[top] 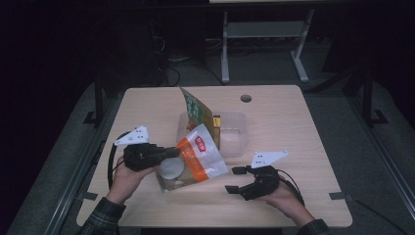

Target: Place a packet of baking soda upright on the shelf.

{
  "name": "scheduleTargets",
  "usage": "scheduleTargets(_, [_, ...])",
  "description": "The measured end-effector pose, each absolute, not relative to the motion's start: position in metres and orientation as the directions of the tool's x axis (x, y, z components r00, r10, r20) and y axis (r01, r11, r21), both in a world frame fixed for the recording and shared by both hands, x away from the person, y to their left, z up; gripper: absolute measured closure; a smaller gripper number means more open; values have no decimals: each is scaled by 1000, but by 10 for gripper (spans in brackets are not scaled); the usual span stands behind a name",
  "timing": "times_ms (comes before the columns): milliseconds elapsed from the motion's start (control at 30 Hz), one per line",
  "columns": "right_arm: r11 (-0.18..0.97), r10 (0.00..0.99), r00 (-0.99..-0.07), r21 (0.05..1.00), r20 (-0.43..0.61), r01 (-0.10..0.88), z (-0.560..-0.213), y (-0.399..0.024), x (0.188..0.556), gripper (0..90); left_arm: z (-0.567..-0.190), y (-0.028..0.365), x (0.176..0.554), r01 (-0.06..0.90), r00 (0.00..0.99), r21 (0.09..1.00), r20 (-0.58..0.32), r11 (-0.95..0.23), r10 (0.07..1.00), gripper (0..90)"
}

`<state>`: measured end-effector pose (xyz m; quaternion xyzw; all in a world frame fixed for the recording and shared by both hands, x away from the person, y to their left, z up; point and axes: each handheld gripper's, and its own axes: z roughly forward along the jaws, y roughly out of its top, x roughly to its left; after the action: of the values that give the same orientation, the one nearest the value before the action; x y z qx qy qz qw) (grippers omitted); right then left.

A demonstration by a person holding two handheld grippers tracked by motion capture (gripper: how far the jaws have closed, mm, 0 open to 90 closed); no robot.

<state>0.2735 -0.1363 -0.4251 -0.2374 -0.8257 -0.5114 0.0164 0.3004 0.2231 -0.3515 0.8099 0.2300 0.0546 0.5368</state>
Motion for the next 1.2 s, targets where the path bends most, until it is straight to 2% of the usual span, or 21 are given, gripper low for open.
scheduleTargets(200, [335,346,-892,850,290,407,-425,-123,278,307,-355,207,297,307,903,890,-160,-338,399,898])
scheduleTargets(300, [315,319,-895,855,313,411,-425,-116,280,365,-356,204,296,304,904,890,-157,-340,398,898])
scheduleTargets(367, [303,302,-895,857,328,416,-424,-111,282,448,-356,203,296,302,902,890,-152,-341,404,899])
scheduleTargets(467, [275,290,-888,858,357,435,-425,-106,284,527,-356,203,295,309,897,892,-159,-330,412,898])
scheduleTargets(533, [246,280,-876,852,393,462,-426,-104,286,547,-356,204,296,307,895,895,-155,-325,419,898])
scheduleTargets(667, [191,274,-860,852,430,487,-428,-101,289,678,-356,206,296,313,891,896,-162,-316,425,898])
scheduleTargets(767, [170,274,-855,853,441,494,-428,-99,292,743,-356,207,296,313,887,899,-162,-306,433,898])
scheduleTargets(867, [164,272,-852,850,448,500,-428,-98,293,876,-356,208,297,310,888,900,-160,-306,431,898])
scheduleTargets(1200, [190,272,-891,887,365,421,-414,-105,289,900,-369,202,297,320,887,881,-148,-350,437,896])
